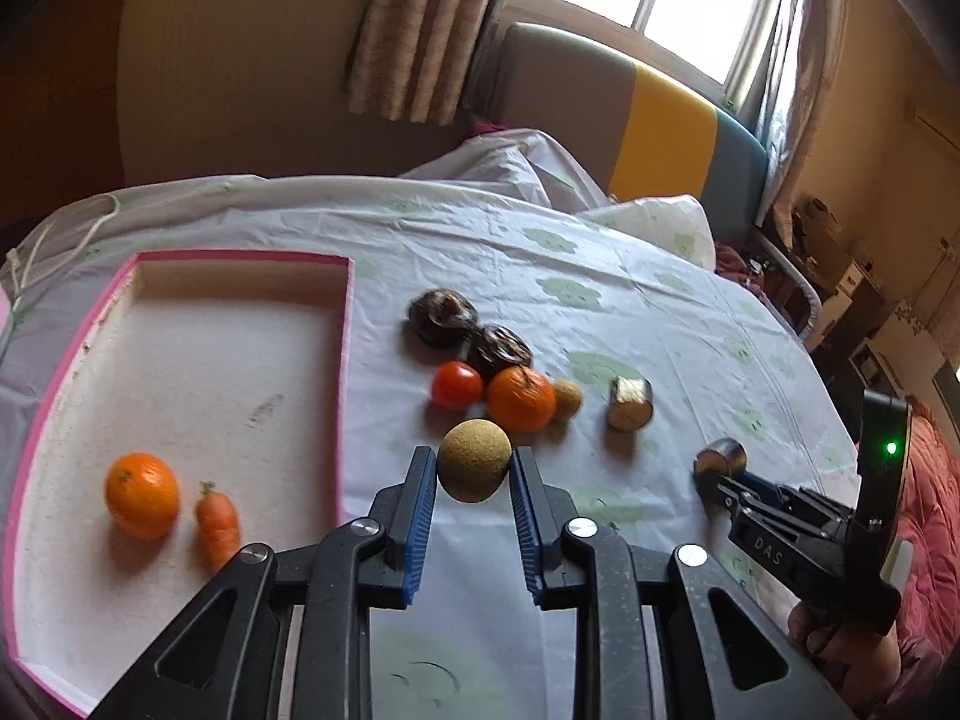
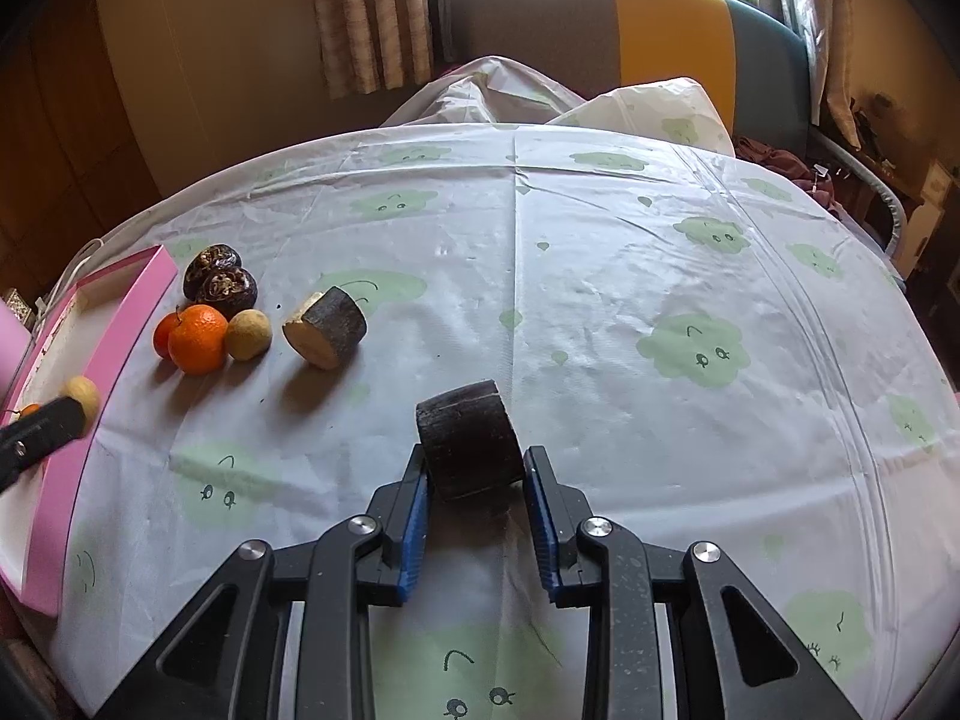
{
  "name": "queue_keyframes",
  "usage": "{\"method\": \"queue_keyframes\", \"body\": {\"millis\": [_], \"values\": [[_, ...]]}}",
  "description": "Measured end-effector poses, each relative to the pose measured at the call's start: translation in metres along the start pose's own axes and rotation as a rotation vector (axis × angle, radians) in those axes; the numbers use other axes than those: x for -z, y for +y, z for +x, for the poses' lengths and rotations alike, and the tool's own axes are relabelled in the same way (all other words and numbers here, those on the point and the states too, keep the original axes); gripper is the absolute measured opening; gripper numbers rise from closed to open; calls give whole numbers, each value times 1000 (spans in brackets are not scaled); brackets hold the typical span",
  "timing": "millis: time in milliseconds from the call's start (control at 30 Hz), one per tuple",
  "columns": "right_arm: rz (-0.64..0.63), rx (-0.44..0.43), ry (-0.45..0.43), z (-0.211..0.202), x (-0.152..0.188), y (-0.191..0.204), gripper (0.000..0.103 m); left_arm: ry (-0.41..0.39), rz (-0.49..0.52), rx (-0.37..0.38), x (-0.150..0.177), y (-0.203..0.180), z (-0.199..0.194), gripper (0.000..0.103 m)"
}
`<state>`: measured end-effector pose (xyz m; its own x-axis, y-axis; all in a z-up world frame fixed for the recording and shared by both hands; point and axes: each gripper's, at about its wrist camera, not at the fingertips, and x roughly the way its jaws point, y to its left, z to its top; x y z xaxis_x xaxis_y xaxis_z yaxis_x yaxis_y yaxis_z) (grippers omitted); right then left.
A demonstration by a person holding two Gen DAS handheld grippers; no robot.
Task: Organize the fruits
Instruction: 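Place the tan fruit in the tray and open the left gripper, then lower the dark log piece into the tray and open the right gripper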
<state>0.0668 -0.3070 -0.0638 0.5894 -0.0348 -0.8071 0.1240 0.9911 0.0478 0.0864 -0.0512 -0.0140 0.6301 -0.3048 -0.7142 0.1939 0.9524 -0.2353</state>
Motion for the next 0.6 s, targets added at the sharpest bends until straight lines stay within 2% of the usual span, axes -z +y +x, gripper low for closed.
{"method": "queue_keyframes", "body": {"millis": [100, 233, 400, 600], "values": [[-9, 7, 2, 1, -1, 4, 30, -44, -42, -73, -14, 29, -7, 25], [-25, 17, 8, 1, -2, 11, 30, -47, -102, -161, -23, 67, -2, 25], [-42, 34, 15, 3, -2, 17, 29, -31, -144, -222, -21, 98, 5, 26], [-56, 40, 22, 3, -4, 23, 29, -25, -175, -243, -11, 107, 1, 35]]}}
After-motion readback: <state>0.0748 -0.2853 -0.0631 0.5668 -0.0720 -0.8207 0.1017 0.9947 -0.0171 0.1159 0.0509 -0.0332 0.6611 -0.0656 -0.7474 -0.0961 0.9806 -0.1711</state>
